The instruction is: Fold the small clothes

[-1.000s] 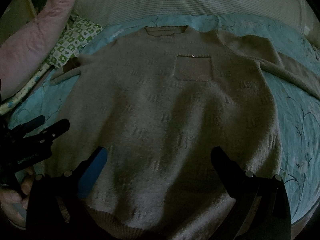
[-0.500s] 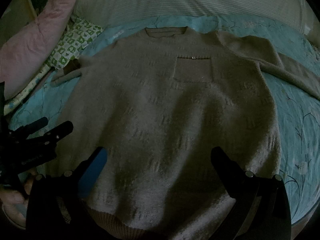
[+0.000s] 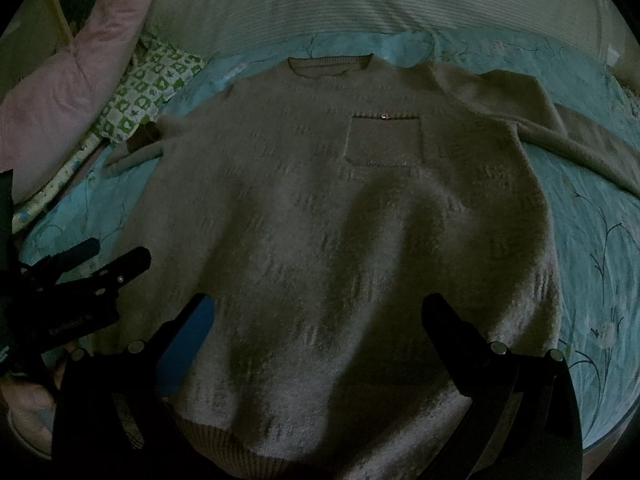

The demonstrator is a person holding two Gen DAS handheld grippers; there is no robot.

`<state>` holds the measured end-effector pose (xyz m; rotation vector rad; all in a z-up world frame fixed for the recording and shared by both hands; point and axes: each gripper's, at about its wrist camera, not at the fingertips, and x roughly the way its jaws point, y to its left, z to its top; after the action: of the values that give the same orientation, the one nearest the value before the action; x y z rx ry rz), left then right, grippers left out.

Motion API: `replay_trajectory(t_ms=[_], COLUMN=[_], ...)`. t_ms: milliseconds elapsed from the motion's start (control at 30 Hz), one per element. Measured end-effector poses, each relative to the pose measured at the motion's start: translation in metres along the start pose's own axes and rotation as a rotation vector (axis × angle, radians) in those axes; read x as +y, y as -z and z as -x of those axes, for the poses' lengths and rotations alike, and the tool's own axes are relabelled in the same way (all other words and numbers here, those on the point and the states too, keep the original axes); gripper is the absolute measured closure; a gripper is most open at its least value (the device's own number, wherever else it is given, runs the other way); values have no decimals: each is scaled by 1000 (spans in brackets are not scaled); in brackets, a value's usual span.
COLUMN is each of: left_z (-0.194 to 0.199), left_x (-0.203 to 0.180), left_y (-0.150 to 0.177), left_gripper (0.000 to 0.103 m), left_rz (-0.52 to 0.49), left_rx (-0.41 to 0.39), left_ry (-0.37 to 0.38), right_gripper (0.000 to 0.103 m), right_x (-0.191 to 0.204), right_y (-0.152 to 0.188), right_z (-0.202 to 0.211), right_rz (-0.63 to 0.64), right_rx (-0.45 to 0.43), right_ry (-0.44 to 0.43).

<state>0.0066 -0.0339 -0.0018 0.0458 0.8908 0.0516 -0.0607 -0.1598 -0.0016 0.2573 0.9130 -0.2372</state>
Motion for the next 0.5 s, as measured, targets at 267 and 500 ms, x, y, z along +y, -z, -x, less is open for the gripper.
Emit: replay_trajectory(t_ms=[267, 500], left_z=[0, -5], left_x=[-1, 2], left_y=[1, 3], left_gripper=[4, 4], left_rz=[0, 1], left_rx=[4, 24], left_ry=[1, 22], right_gripper=[0, 0], right_x=[0, -3], right_y=[-1, -3], right_z=[1, 0], right_rz=[-4, -27], right_rx=[-2, 2], right_ry=[-6, -14])
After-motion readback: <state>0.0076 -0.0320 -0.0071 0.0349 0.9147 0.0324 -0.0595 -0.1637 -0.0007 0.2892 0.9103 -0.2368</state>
